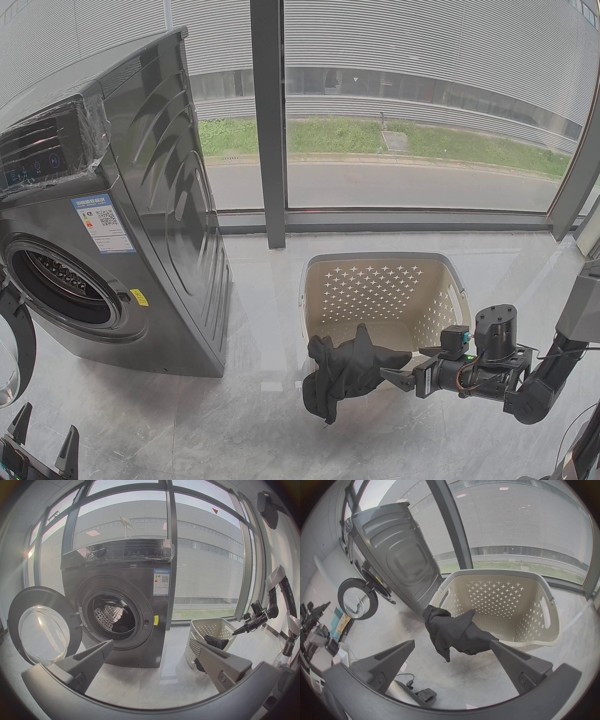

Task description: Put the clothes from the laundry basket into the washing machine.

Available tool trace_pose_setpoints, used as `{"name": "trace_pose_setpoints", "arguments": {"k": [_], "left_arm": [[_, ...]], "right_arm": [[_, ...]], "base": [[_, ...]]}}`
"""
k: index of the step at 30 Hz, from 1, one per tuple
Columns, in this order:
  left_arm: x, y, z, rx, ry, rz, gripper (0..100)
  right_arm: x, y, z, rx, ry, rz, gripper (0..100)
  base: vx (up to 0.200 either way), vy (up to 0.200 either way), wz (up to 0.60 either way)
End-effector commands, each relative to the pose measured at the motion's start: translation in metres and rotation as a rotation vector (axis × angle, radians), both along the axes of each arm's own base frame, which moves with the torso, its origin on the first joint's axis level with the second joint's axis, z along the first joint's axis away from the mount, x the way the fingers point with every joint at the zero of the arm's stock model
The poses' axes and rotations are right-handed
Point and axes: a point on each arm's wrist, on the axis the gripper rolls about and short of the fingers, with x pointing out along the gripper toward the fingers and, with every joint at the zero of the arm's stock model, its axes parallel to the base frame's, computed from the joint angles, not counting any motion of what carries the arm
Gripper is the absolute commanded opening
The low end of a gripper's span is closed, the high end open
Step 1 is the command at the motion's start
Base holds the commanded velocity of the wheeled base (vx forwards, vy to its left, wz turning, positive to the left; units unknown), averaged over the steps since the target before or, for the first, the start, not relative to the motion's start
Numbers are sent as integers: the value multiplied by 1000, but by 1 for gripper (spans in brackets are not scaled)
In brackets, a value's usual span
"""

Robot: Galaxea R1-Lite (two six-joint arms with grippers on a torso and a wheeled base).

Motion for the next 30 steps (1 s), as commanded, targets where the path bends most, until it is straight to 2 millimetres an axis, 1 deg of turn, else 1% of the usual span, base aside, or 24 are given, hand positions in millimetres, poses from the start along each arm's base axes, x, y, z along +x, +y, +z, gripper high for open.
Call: {"name": "trace_pose_setpoints", "arguments": {"k": [1,5,13,16,18,21,25,30], "left_arm": [[0,0,-4,-1,-2,1,100],[0,0,-4,-1,-2,1,100],[0,0,-4,1,-2,1,100],[0,0,-4,-1,-2,1,100],[0,0,-4,-2,-2,1,100],[0,0,-4,-1,-2,1,100],[0,0,-4,-1,-2,1,100],[0,0,-4,-1,-2,1,100]], "right_arm": [[14,12,-21,-51,17,37,100],[19,14,-28,-98,0,71,100],[27,18,-37,-104,6,71,100],[30,20,-47,-107,8,73,100],[33,22,-59,-111,3,77,100],[37,24,-70,-116,4,80,100],[45,28,-70,-106,-19,81,100],[56,35,-76,-100,-36,84,100]], "base": [[0,0,0],[0,0,0],[0,0,0],[0,0,0],[0,0,0],[0,0,0],[0,0,0],[0,0,0]]}}
